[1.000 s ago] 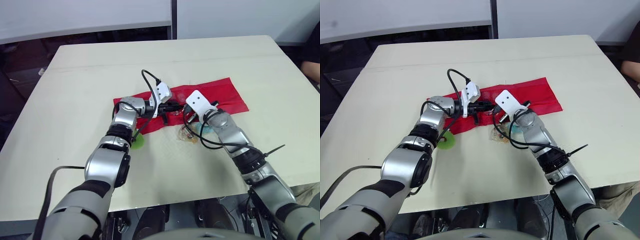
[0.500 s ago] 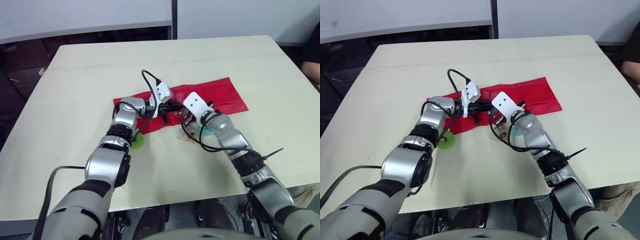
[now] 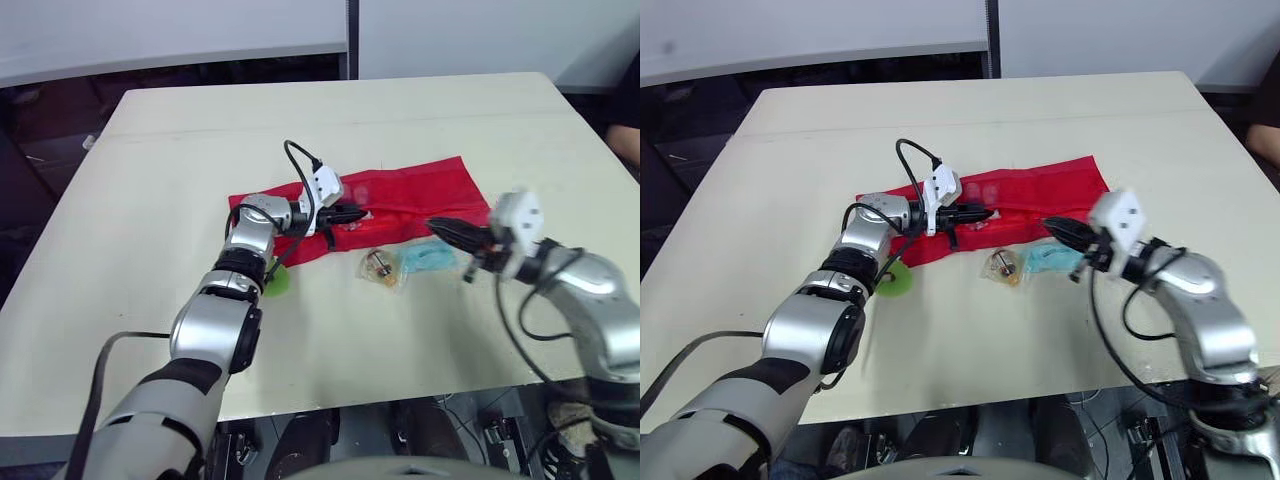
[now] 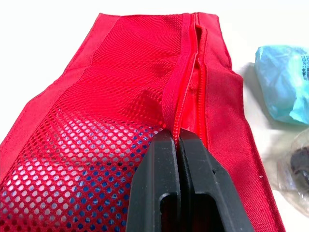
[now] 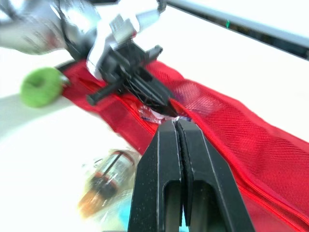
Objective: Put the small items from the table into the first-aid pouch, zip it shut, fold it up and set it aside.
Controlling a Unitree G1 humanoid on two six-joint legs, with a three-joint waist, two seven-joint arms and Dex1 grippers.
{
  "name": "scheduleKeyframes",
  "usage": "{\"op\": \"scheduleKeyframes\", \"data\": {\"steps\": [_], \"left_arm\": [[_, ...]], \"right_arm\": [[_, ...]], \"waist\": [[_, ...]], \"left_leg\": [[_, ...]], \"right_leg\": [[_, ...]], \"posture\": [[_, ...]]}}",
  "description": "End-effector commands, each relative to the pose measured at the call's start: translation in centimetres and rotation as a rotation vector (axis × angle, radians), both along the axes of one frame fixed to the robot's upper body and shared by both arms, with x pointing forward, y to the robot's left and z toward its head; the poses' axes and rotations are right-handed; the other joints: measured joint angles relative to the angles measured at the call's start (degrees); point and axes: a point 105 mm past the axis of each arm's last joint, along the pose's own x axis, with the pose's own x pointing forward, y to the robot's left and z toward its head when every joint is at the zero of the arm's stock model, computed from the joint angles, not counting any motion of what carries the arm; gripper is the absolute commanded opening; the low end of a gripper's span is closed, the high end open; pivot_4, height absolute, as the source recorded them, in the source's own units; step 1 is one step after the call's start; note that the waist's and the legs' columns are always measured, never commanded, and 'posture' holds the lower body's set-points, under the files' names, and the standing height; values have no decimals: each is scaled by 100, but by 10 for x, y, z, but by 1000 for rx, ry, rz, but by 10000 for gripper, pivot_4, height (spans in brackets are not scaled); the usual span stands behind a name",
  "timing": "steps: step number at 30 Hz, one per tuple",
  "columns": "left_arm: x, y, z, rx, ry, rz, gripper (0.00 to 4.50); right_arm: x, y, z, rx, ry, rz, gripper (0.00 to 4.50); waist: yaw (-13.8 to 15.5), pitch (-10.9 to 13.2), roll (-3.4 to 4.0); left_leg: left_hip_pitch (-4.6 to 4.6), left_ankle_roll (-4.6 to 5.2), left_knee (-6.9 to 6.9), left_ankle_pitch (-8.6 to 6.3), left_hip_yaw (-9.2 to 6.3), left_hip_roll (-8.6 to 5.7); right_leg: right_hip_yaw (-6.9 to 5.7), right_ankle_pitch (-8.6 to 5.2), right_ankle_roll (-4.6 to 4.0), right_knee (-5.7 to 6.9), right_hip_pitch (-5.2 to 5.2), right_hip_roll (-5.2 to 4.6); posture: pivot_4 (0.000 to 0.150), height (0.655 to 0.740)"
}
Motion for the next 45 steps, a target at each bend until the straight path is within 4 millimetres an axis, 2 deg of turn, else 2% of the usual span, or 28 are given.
{"op": "scheduleKeyframes", "data": {"steps": [1, 3, 4, 6, 8, 9, 10, 12, 13, 18, 29, 32, 34, 38, 45], "left_arm": [[4, 7, 12, -2, -46, 18, 0], [5, 11, 11, 1, -43, 26, 0], [5, 12, 11, 3, -41, 29, 0], [5, 14, 10, 13, -39, 31, 0], [6, 16, 10, 18, -38, 37, 0], [6, 17, 10, 19, -38, 41, 0], [7, 17, 10, 21, -38, 45, 0], [7, 18, 9, 24, -37, 49, 0], [7, 18, 9, 25, -37, 50, 0], [7, 20, 8, 35, -36, 50, 0], [7, 19, 7, 45, -40, 45, 0], [7, 18, 7, 48, -42, 43, 0], [6, 17, 6, 53, -45, 38, 0], [6, 15, 7, 61, -55, 31, 0], [6, 15, 7, 61, -62, 31, 0]], "right_arm": [[-26, -25, 21, 51, 43, 99, 5474], [-42, -54, 36, 65, 92, 145, 6509], [-50, -64, 43, 59, 113, 163, 14111], [-58, -81, 53, -2, 133, 161, 19784], [-66, -95, 60, -61, 166, 154, 28743], [-69, -100, 62, -83, 175, 153, 29655], [-72, -104, 66, -96, 179, 153, 34444], [-76, -110, 72, -118, 181, 153, 39633], [-77, -111, 73, -126, 181, 153, 43704], [-78, -107, 87, -152, 160, 163, 44453], [-70, -66, 80, -71, 123, 230, 44453], [-61, -52, 60, -83, 116, 215, 44453], [-54, -39, 39, -97, 114, 202, 44453], [-48, -7, 9, -109, 86, 232, 44453], [-33, 35, -44, -204, 65, 121, 44453]], "waist": [[43, 0, 0], [63, 4, 3], [78, 4, 8], [97, 5, 7], [100, 5, 6], [101, 5, 6], [100, 5, 6], [98, 5, 5], [98, 5, 5], [98, 6, 4], [121, 6, 4], [133, 5, 1], [141, 1, -6], [141, 1, -6], [154, 1, -6]], "left_leg": [[2, 0, -1, 0, 3, 1], [3, 1, -1, -1, 7, 3], [2, 2, 3, -1, 12, 5], [9, 10, 2, 0, 19, 4], [12, 13, 0, -2, 26, 3], [12, 13, 1, -2, 25, 6], [13, 14, 1, -2, 28, 6], [13, 14, 1, -2, 31, 7], [13, 14, 1, -2, 32, 7], [14, 14, 1, -2, 31, 9], [13, 12, 2, -1, 31, 10], [13, 12, 2, -1, 28, 11], [13, 12, 3, -1, 28, 11], [12, 11, 5, -1, 30, 10], [11, 10, 9, 0, 24, 7]], "right_leg": [[1, 0, 0, 1, 1, 1], [2, 0, 0, 0, 3, 2], [5, 0, 0, 1, 5, 2], [7, 3, 5, -2, 14, 1], [10, 3, 5, -1, 15, 0], [9, 3, 6, -2, 17, 2], [9, 3, 6, -3, 18, 2], [9, 3, 6, -3, 19, 2], [10, 3, 6, -3, 19, 1], [11, 4, 7, -2, 19, 0], [13, 5, 8, -3, 18, -3], [11, 5, 8, -3, 18, -5], [12, 5, 8, -2, 18, -4], [13, 5, 8, -1, 15, -2], [11, 5, 8, -1, 14, 1]], "posture": [[1500, 7368], [1500, 7368], [1500, 7368], [1500, 7368], [1500, 7368], [1500, 7368], [1500, 7368], [1500, 7368], [1500, 7368], [1500, 7368], [1500, 7368], [1500, 7368], [1500, 7368], [1500, 7368], [1500, 7368]]}}
